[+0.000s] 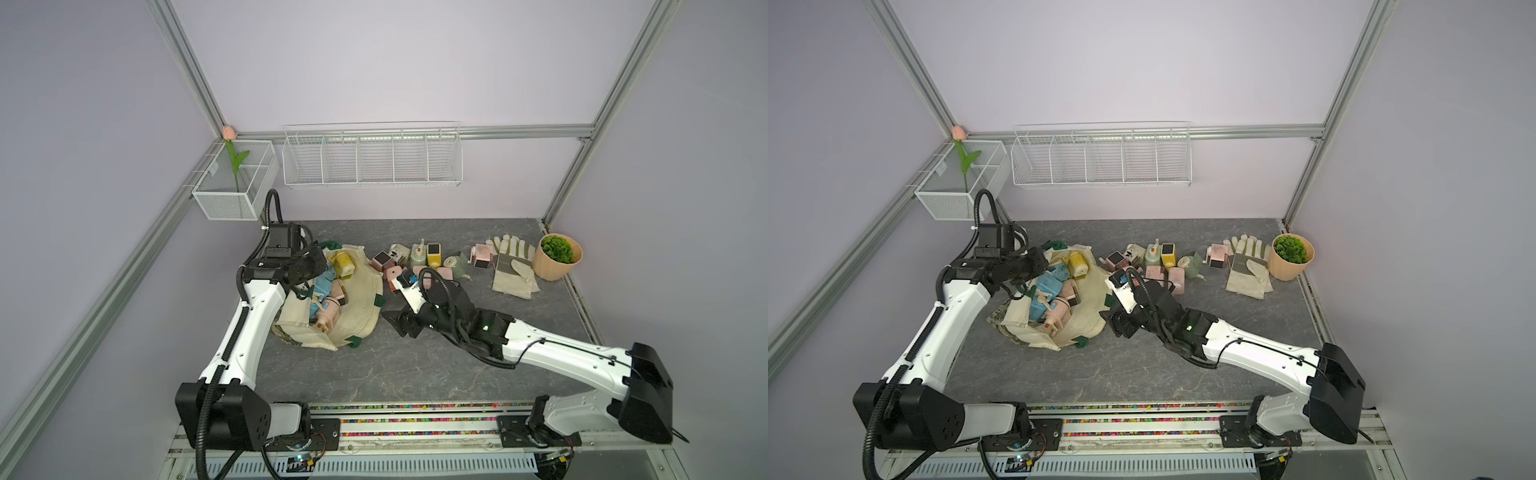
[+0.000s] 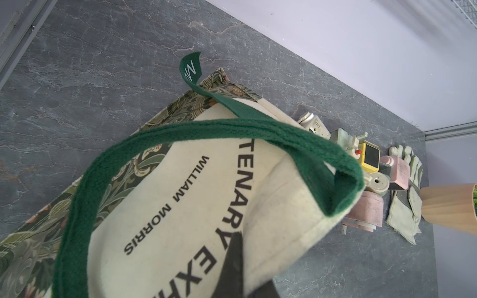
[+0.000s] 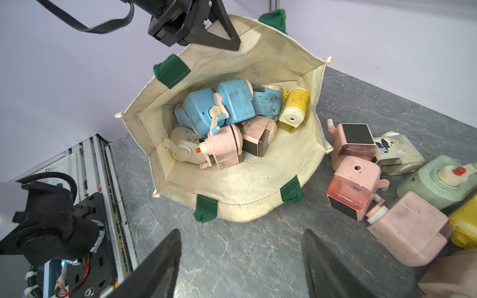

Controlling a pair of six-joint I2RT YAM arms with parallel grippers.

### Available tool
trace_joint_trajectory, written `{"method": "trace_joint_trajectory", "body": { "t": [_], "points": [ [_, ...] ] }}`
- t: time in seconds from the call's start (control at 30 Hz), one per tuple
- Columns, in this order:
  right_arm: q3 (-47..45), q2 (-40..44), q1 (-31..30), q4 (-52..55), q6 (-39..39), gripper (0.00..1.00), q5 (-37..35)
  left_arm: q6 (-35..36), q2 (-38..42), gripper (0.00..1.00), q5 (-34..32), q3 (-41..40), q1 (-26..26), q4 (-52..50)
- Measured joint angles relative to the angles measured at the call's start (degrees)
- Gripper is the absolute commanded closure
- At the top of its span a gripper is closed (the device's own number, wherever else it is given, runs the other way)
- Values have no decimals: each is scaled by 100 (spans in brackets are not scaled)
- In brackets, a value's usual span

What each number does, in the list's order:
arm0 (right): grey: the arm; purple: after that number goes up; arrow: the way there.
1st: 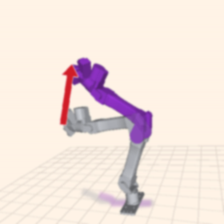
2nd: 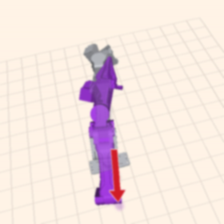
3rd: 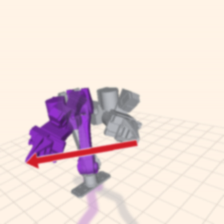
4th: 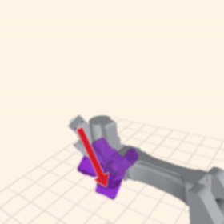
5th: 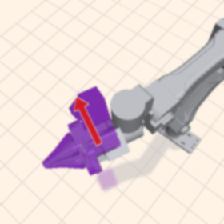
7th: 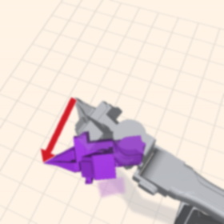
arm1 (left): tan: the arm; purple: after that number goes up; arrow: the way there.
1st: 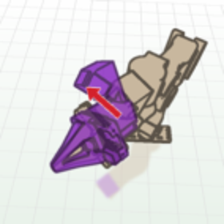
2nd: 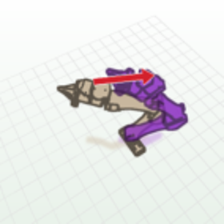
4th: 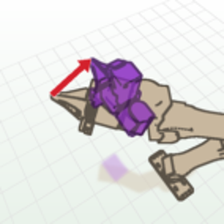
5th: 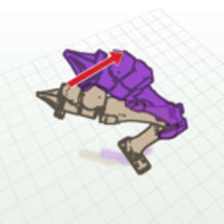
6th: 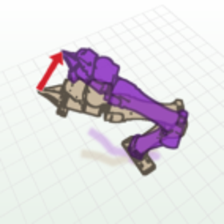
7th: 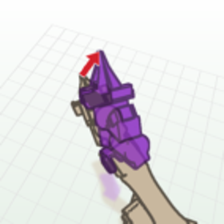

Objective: Take out the pencil sharpeners from the tote bags
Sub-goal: Pick up the pencil sharpener from the canvas bag.

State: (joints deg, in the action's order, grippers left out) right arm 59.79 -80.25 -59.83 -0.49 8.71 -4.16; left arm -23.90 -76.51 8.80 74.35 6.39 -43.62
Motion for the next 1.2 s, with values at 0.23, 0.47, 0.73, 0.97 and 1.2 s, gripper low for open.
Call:
{"method": "trace_joint_trajectory", "body": {
  "t": [0.23, 0.47, 0.73, 0.97, 1.2],
  "points": [
    [813, -1394, -214, -282, -229, 20, 481, 4, 101, 100, 11, -35, 0, -15],
    [2070, -3176, -431, -369, -579, 6, 645, 59, 109, 100, 76, -37, 0, -42],
    [2277, -3803, -415, -621, -905, 8, 509, 105, 109, 100, 138, -37, 0, -48],
    [2481, -3995, -289, -929, -1047, 10, 509, 195, 109, 100, 153, -37, 0, -63],
    [2964, -4498, -61, -1054, -1023, 10, 713, 199, 109, 100, 155, -37, 0, -63]
  ]
}}
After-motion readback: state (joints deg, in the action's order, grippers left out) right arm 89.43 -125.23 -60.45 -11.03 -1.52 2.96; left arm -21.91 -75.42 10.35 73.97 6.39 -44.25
